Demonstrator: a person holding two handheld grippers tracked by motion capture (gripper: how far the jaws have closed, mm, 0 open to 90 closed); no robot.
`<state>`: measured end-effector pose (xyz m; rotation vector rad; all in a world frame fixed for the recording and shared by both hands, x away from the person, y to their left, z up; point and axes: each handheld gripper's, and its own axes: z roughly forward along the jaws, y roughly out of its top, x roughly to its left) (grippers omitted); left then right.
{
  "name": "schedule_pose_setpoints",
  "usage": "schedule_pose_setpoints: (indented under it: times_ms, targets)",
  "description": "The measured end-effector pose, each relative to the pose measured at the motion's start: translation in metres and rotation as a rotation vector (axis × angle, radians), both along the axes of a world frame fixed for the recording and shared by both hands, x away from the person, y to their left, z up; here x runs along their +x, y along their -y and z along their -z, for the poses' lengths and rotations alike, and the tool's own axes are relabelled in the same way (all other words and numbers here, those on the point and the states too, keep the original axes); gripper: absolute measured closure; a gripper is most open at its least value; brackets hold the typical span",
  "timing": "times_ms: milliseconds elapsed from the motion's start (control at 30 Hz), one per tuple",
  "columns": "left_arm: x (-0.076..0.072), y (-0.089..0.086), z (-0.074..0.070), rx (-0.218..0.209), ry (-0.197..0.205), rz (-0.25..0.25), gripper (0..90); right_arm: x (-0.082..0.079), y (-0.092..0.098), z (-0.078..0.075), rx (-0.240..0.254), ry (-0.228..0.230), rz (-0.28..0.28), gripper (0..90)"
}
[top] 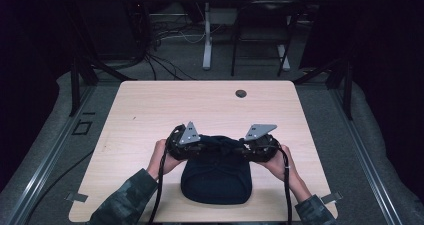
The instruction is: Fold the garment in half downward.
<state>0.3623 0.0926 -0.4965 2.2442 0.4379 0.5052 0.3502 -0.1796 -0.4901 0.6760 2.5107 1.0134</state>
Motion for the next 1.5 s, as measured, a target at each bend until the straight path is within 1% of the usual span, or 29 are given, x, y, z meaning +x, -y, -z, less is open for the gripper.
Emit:
schedule_pose_setpoints:
  times_ms: [233, 267, 333, 367, 400, 500, 667, 900, 1100, 1200, 1300, 1400, 1500]
  targets:
    - [-0.006, -0.001, 0.004, -0.014, -0.006, 0.003, 65.1, -0.005, -0.001, 0.004, -0.012, -0.011, -0.006, 60.2]
    - [-0.007, -0.001, 0.004, -0.014, 0.000, 0.005, 65.2, -0.006, -0.001, 0.004, -0.018, -0.017, -0.009, 60.2]
    - [-0.009, -0.001, 0.005, -0.007, 0.003, 0.009, 65.5, -0.008, -0.001, 0.005, -0.017, -0.014, -0.011, 60.2]
    - [-0.010, -0.001, 0.006, -0.012, 0.002, 0.010, 65.6, -0.009, -0.002, 0.006, -0.019, -0.019, -0.008, 60.2]
    - [-0.011, -0.001, 0.006, -0.014, -0.003, 0.009, 65.7, -0.009, -0.001, 0.005, -0.028, -0.017, -0.013, 60.2]
    - [-0.013, -0.002, 0.008, -0.022, -0.006, 0.010, 65.8, -0.012, -0.002, 0.006, -0.027, -0.017, -0.011, 60.6]
    - [-0.017, -0.004, 0.012, -0.022, -0.020, 0.017, 65.8, -0.014, -0.002, 0.009, -0.025, -0.023, -0.017, 60.6]
    - [-0.023, -0.005, 0.017, -0.024, -0.030, 0.018, 65.7, -0.018, -0.003, 0.012, -0.043, -0.030, -0.029, 60.0]
    - [-0.028, -0.005, 0.024, -0.025, -0.048, 0.022, 65.5, -0.023, -0.003, 0.019, -0.056, -0.044, -0.038, 59.7]
    - [-0.030, -0.005, 0.027, -0.023, -0.052, 0.023, 65.5, -0.025, -0.003, 0.022, -0.059, -0.050, -0.038, 59.7]
    - [-0.032, -0.006, 0.029, -0.011, -0.056, 0.031, 65.6, -0.026, -0.003, 0.025, -0.059, -0.061, -0.036, 59.6]
    - [-0.034, -0.006, 0.031, -0.005, -0.050, 0.036, 65.6, -0.028, -0.003, 0.028, -0.061, -0.063, -0.038, 59.6]
    - [-0.035, -0.006, 0.032, -0.006, -0.055, 0.037, 65.6, -0.030, -0.003, 0.031, -0.064, -0.069, -0.043, 59.6]
